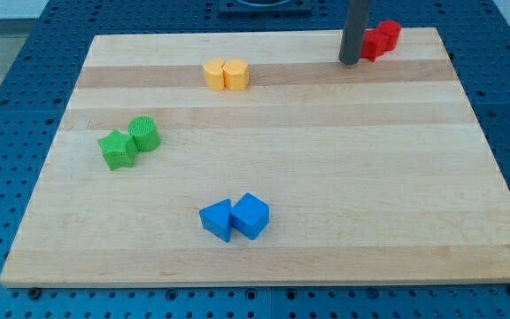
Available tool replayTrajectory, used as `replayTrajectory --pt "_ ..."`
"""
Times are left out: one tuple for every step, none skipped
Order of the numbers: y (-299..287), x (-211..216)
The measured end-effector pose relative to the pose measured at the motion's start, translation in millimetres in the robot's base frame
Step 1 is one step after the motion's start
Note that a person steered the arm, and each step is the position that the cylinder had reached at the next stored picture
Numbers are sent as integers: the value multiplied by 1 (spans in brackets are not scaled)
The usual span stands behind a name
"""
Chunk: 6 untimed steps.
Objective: Separate the blue triangle from the blue cube
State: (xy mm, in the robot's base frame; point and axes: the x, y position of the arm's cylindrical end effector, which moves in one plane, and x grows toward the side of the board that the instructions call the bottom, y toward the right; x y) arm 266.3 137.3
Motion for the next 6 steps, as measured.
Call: replayTrajectory --pt "6 0" --pt "6 6" --pt "38 58" --pt "64 129" --pt "53 205" --pt "18 258"
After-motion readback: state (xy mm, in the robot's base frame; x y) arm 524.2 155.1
